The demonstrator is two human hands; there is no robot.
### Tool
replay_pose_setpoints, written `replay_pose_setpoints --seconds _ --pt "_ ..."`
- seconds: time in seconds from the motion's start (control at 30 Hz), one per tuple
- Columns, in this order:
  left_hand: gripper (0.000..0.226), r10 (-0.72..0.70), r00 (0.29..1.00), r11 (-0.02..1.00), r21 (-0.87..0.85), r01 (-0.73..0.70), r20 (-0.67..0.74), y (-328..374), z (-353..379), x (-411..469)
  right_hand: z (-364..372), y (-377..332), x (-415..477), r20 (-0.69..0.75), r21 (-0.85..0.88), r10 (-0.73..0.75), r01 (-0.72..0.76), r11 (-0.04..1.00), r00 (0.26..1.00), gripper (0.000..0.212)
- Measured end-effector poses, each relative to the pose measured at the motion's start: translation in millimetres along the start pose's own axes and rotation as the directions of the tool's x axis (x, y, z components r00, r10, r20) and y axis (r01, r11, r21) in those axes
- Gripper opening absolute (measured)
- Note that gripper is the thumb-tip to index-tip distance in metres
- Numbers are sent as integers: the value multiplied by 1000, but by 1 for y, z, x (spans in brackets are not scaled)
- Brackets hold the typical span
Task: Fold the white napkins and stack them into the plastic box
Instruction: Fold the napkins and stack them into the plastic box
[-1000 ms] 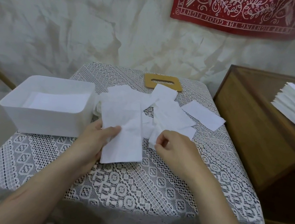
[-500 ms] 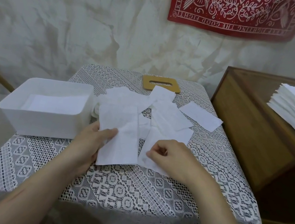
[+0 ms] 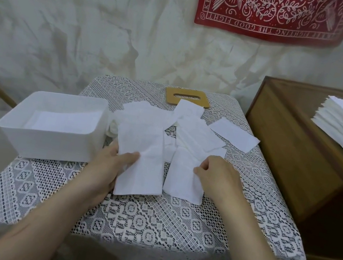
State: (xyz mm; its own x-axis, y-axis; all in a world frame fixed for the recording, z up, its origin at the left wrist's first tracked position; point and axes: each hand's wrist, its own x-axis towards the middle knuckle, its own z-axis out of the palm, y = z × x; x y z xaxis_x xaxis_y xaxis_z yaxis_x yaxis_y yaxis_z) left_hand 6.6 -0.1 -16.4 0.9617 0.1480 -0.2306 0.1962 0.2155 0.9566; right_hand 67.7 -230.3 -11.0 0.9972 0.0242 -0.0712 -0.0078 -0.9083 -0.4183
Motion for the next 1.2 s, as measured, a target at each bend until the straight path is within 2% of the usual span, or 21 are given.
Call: replay_pose_setpoints --seconds 0.1,0.2,0.3,0.5,0.67,0.73,0.87,0.97,1.07,1.13,1.2 --pt "38 1 1000 1000 -1 -1 -5 1 1 -1 -1 2 -2 -16 39 -76 77 996 997 15" --pt "27 -3 1000 1000 -7 3 -15 4 2 -2 -3 2 -8 -74 187 -200 211 960 977 13" --pt "16 -10 999 1000 0 10 -41 8 -1 -1 -6 0 -13 -117 322 -243 268 908 963 14" --pt "17 -12 999 1000 22 13 -34 7 -4 -1 0 2 -5 -64 466 -181 190 864 981 11" --pt "20 -16 1000 1000 11 16 -24 5 -2 0 5 3 2 -33 521 -64 72 850 997 22" --pt "22 -18 1000 1000 -1 18 -19 6 -2 -1 4 5 3 -28 534 -6 20 845 1000 20" --pt "32 -15 1000 1000 -9 15 -7 4 -2 -2 0 1 1 3 643 68 -54 764 998 19" --pt "36 -14 1000 1000 -11 14 -3 3 -3 -2 1 -4 1 60 622 49 -76 780 997 38" --pt "35 -17 1000 1000 -9 17 1 2 -5 -3 5 -11 3 2 416 7 -7 909 1000 47" --pt "33 -16 1000 1000 -13 16 -3 2 -6 -3 6 -13 1 -90 312 -38 65 948 995 44" --pt "29 -16 1000 1000 -26 16 -4 3 -5 -4 4 -12 0 -148 382 -72 125 916 986 32"
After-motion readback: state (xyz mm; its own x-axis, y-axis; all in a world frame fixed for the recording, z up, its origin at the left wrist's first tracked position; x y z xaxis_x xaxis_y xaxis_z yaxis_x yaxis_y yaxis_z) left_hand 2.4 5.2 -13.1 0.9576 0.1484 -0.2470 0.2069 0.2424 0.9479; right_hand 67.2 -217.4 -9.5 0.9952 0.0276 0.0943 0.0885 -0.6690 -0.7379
